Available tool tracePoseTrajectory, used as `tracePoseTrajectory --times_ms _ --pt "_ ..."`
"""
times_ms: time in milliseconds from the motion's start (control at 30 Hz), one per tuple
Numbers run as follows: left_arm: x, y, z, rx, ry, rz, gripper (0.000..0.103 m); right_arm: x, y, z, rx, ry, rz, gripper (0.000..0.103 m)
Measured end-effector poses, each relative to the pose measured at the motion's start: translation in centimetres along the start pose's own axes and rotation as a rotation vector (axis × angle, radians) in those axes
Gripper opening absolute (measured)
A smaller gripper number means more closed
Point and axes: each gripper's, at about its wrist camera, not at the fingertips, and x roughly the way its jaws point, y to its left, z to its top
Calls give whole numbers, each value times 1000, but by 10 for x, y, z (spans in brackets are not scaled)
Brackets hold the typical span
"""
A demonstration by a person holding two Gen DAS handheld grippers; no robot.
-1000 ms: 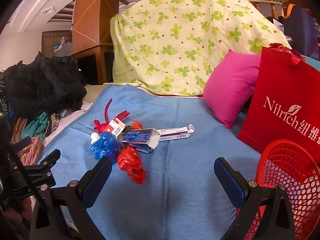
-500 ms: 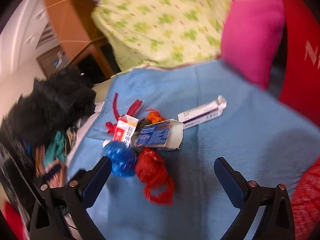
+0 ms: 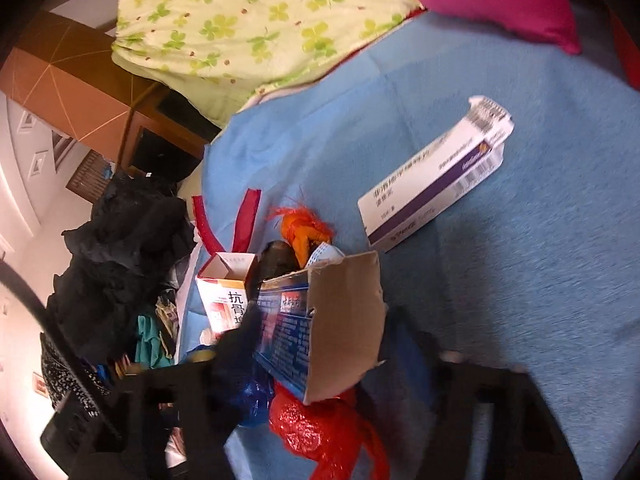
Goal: Collect trash
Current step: 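Grasp the torn cardboard box with the right tool while the left tool grasps the blue plastic bag, then carry both items to the red mesh basket and open both tools over it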
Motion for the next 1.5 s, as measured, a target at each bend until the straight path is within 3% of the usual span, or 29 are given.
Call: tracePoseTrajectory --times_ms 300,467,667,767,933,1100,1200,1267,1367,1500 --pt "-14 14 0 -73 -35 -56 45 -51 25 -18 -132 -123 -52 48" --pt "-40 11 -4 -36 -117 -60 45 -111 42 -31 -226 -254 -69 47" --pt "-73 -11 -15 63 -221 -69 45 -204 52 -54 -321 -474 -121 47" --pt "-95 -41 -19 121 -278 -118 45 -247 39 -70 -306 -553 -150 47" --pt "-135 -131 -19 259 -320 -308 45 -324 -5 -105 -252 -707 -289 47" --pt "-151 -226 -13 360 -290 -486 46 -374 -58 -114 -138 -796 -431 48" --pt "-144 -269 -14 411 -263 -518 48 -388 -85 -110 -73 -812 -465 50" --pt "-137 -298 -16 440 -239 -524 49 -395 -107 -106 -17 -789 -444 51" --pt "-118 -319 -17 455 -187 -504 52 -395 -119 -98 4 -754 -474 64" --pt "-107 -324 -16 458 -169 -474 57 -406 -132 -105 0 -787 -466 66"
